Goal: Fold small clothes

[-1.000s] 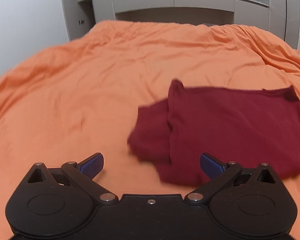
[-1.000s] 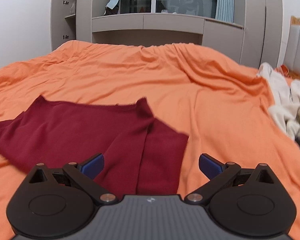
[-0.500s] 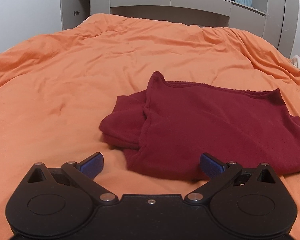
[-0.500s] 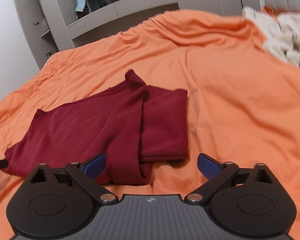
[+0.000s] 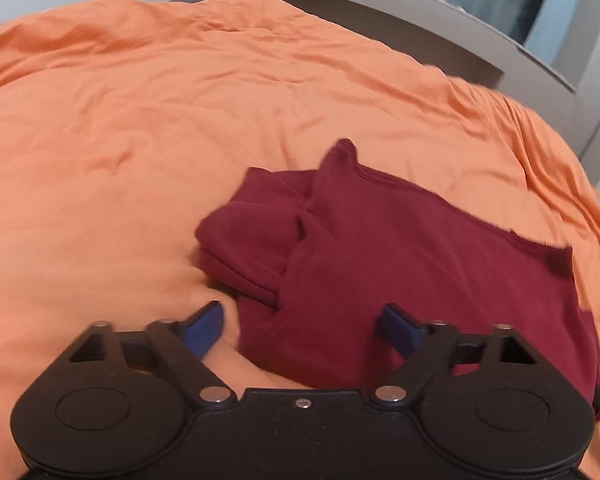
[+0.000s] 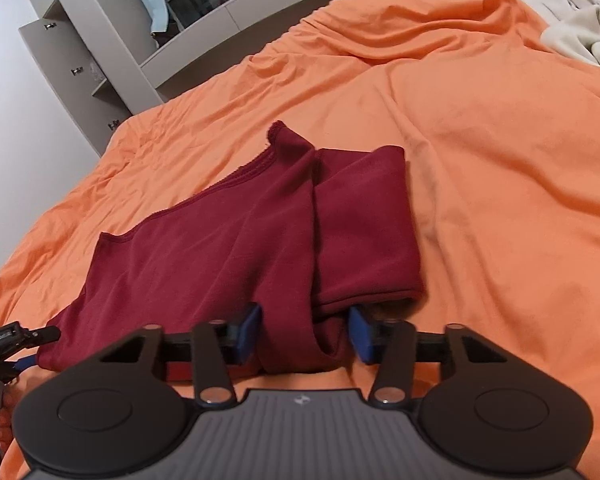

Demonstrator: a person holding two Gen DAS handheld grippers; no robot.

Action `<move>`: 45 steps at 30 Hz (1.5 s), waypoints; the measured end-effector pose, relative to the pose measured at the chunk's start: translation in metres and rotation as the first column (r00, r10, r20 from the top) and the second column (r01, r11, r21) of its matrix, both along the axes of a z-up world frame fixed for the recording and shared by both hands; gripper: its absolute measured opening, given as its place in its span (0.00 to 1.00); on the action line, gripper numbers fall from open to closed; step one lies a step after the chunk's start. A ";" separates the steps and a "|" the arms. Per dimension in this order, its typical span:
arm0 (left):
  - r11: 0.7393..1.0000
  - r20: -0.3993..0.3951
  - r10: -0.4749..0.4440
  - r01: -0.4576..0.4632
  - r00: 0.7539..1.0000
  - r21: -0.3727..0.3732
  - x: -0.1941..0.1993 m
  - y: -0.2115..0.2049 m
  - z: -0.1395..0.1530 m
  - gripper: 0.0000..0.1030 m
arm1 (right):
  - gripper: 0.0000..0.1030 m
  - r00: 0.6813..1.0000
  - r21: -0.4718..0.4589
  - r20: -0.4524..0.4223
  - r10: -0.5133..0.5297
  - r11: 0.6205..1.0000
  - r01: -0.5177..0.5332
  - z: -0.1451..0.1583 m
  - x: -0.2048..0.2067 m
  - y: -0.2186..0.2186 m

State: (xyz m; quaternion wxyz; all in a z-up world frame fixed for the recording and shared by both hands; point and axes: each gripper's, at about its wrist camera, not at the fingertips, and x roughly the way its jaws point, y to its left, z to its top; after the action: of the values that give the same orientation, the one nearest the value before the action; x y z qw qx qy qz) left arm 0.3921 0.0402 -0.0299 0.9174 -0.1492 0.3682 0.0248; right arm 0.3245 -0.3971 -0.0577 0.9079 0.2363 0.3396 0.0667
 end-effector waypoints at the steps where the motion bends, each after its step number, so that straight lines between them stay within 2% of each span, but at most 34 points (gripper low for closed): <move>1: 1.000 -0.002 0.009 -0.009 1.000 -0.005 0.000 0.001 -0.001 0.64 | 0.39 1.000 -0.007 0.003 0.007 1.000 -0.007 0.000 0.000 0.002; 2: 1.000 -0.002 0.014 -0.014 1.000 -0.012 0.001 0.003 -0.001 0.58 | 0.38 1.000 -0.015 0.006 0.011 1.000 -0.011 0.001 0.000 0.004; 3: 1.000 -0.001 0.018 -0.018 1.000 -0.023 0.001 0.004 -0.002 0.46 | 0.35 1.000 -0.022 0.010 0.011 1.000 -0.011 0.002 0.000 0.006; 4: 0.999 -0.002 0.027 -0.027 1.000 -0.035 0.002 0.006 -0.003 0.38 | 0.31 1.000 -0.025 0.016 0.010 1.000 -0.009 0.002 0.000 0.007; 5: 0.998 -0.002 0.038 -0.038 0.999 -0.042 0.002 0.008 -0.003 0.36 | 0.28 1.000 -0.025 0.020 0.008 1.000 -0.007 0.003 -0.001 0.008; 7: 0.996 0.007 0.054 -0.053 0.999 -0.071 0.002 0.012 -0.002 0.19 | 0.22 0.999 -0.027 0.033 -0.003 1.000 0.004 0.005 -0.003 0.008; 10: 0.993 0.023 0.058 -0.055 0.998 -0.105 0.002 0.015 0.000 0.15 | 0.18 0.998 -0.036 0.064 -0.018 0.999 0.020 0.009 -0.006 0.009; 15: 0.995 0.074 0.030 -0.023 0.997 -0.093 -0.002 0.009 0.010 0.11 | 0.14 0.993 -0.049 0.119 -0.018 0.999 0.024 0.022 -0.012 0.010; 19: 0.990 0.116 0.038 -0.021 0.993 -0.140 -0.010 0.011 0.018 0.10 | 0.12 0.989 -0.012 0.147 -0.021 1.000 0.023 0.032 -0.021 0.005; 27: 0.987 0.217 -0.027 0.060 0.976 -0.149 -0.064 0.001 0.040 0.09 | 0.12 0.983 -0.008 0.180 -0.028 1.000 0.030 0.051 -0.068 0.003; 34: 0.969 0.231 -0.029 0.084 0.973 -0.233 -0.117 0.015 0.035 0.09 | 0.12 0.973 0.004 0.230 -0.032 0.999 0.032 0.064 -0.130 -0.004; 41: 0.968 0.163 -0.025 0.065 0.986 -0.242 -0.114 0.023 0.020 0.12 | 0.14 0.990 -0.046 0.136 -0.029 0.998 0.036 0.046 -0.139 -0.001; 44: 0.968 0.142 -0.020 0.055 0.990 -0.244 -0.111 0.026 0.015 0.17 | 0.24 0.992 -0.059 0.120 -0.029 0.998 0.037 0.043 -0.141 0.001; 45: 0.970 0.138 -0.020 0.053 0.990 -0.238 -0.111 0.026 0.014 0.22 | 0.30 0.993 -0.065 0.115 -0.030 0.997 0.037 0.043 -0.143 0.002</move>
State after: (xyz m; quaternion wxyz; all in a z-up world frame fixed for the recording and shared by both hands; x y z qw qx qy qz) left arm 0.2814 0.0663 -0.0163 0.9154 -0.2540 0.3086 -0.0473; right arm 0.1817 -0.3950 -0.0150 0.9343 0.2071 0.2851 0.0534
